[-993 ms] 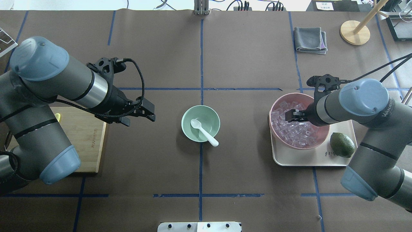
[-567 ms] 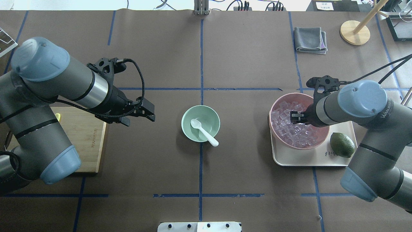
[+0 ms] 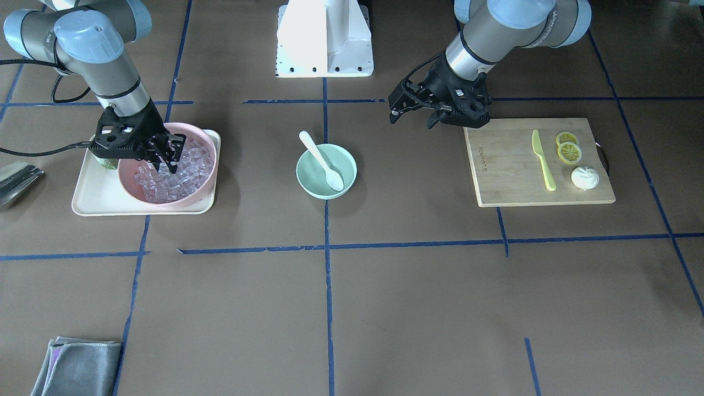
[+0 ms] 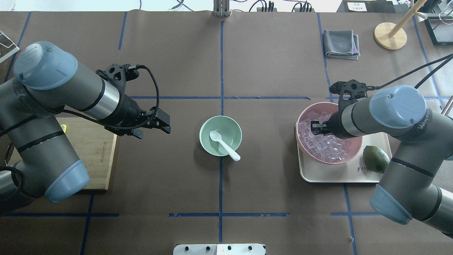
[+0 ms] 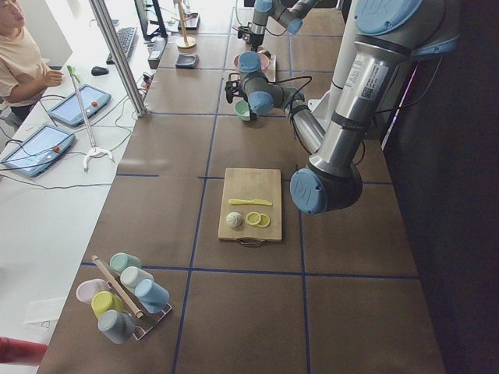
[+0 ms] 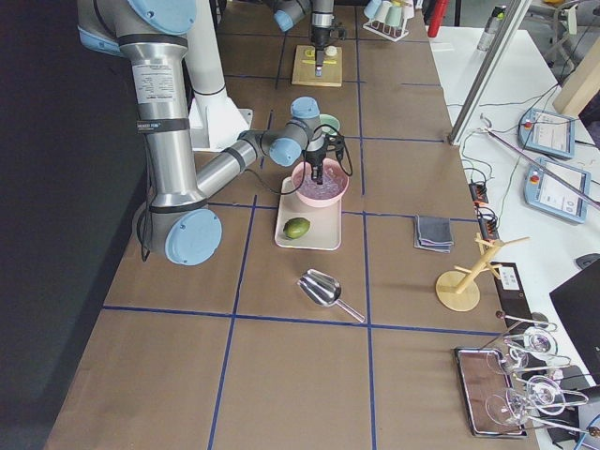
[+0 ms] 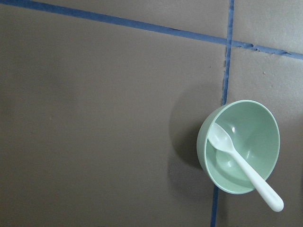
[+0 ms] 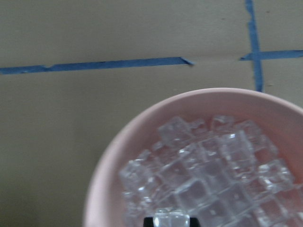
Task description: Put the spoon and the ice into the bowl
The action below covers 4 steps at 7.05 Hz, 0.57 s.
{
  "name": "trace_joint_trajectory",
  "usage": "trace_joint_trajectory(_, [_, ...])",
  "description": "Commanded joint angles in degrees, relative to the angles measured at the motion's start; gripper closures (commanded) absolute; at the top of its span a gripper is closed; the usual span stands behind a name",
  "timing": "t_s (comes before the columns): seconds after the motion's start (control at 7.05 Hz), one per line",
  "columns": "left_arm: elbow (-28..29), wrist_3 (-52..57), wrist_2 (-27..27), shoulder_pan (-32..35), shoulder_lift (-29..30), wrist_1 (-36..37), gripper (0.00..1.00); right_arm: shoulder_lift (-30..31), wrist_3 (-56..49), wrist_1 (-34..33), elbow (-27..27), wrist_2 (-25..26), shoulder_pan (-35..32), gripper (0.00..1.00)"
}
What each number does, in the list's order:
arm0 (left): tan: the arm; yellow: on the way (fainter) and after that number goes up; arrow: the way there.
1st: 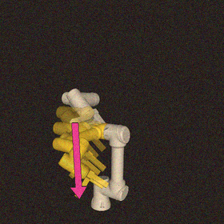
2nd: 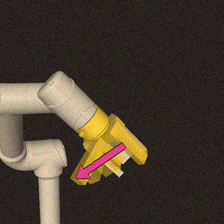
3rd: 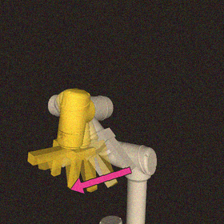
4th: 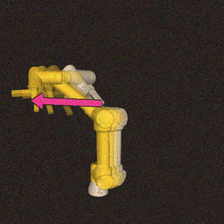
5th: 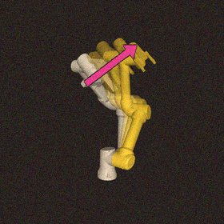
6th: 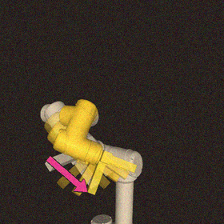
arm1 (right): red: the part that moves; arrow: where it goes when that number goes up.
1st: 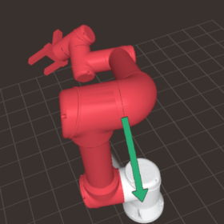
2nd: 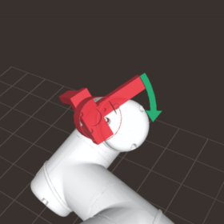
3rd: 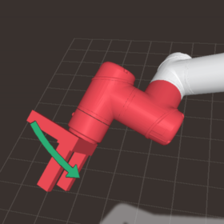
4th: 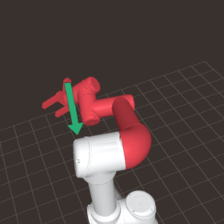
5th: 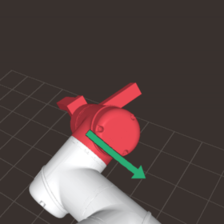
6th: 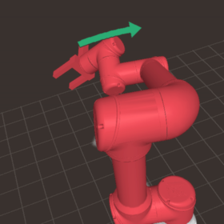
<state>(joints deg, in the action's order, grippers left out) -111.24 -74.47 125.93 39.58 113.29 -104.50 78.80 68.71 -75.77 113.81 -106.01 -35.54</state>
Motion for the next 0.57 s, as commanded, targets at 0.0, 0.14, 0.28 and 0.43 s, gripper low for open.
trace_joint_trajectory(0.0, [-0.29,-0.06,-0.07,0.06,0.0,0.0,0.1,-11.23,9.53,-6.28,-0.16,2.11,6.76,1.0])
trace_joint_trajectory(0.14, [-0.38,0.03,-0.07,0.14,0.0,0.0,0.1,-16.08,13.69,-8.76,-1.21,4.91,9.76,1.0])
trace_joint_trajectory(0.28, [-0.38,0.03,-0.07,0.14,0.0,0.0,0.1,-20.31,18.26,-8.52,-5.05,6.24,11.7,1.0])
trace_joint_trajectory(0.43, [-0.38,-0.06,-0.07,0.14,0.0,0.0,0.09,-24.88,20.82,-8.26,-10.22,7.73,12.42,1.0])
